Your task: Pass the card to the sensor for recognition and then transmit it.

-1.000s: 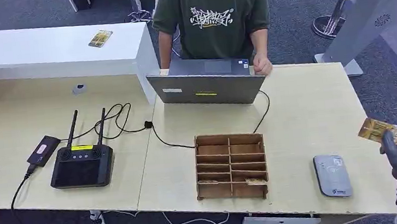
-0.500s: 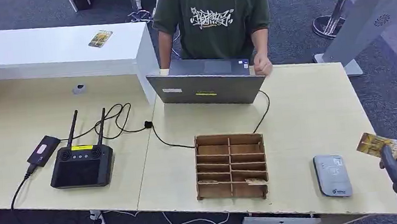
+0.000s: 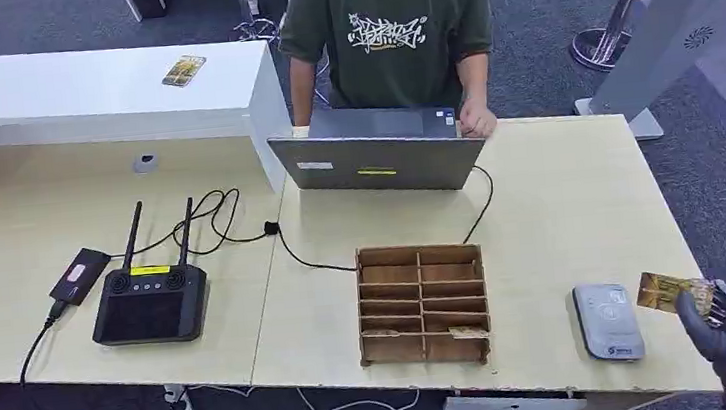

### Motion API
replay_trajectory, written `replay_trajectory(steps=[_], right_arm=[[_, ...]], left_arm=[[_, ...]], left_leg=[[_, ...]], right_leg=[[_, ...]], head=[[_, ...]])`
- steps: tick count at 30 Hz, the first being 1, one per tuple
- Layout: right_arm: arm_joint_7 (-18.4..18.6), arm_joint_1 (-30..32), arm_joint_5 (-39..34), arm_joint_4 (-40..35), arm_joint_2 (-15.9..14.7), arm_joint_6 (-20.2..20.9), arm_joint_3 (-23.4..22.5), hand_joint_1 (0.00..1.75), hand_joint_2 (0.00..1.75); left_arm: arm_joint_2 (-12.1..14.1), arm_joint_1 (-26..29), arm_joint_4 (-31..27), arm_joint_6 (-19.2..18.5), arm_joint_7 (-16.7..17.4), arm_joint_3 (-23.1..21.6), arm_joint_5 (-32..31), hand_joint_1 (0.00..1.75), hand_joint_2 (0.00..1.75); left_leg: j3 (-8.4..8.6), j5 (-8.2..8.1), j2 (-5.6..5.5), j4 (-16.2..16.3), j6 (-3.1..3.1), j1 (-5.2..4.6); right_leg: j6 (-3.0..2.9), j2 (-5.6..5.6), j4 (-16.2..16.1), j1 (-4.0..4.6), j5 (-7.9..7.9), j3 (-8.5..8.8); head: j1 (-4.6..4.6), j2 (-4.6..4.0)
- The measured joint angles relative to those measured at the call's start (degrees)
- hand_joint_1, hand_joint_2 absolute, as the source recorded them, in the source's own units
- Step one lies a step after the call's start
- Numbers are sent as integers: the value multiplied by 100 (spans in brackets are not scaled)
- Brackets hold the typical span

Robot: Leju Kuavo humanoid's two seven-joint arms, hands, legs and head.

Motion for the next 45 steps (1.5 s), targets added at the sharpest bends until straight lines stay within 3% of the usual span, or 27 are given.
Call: replay_trajectory(steps=[15, 28, 45], right_arm=[[262, -3, 599, 131, -160, 133, 140, 175, 175], [496, 95, 653, 219, -501, 418, 337, 175, 175], [592, 238, 638, 422, -555, 533, 479, 175, 175]], left_arm=[[4, 0, 0, -55, 15, 0, 0, 0, 0], [11, 2, 0, -81, 44, 0, 0, 0, 0], [13, 3, 0, -81, 105, 0, 0, 0, 0]], left_leg=[[-2, -1, -1, 0, 1, 0], [-1, -1, -1, 0, 1, 0], [-1, -4, 0, 0, 4, 0]], right_leg=[[0, 0, 0, 0, 0, 0], [1, -2, -1, 0, -1, 0], [2, -1, -1, 0, -4, 0]], head=[[0, 0], [0, 0], [0, 0]])
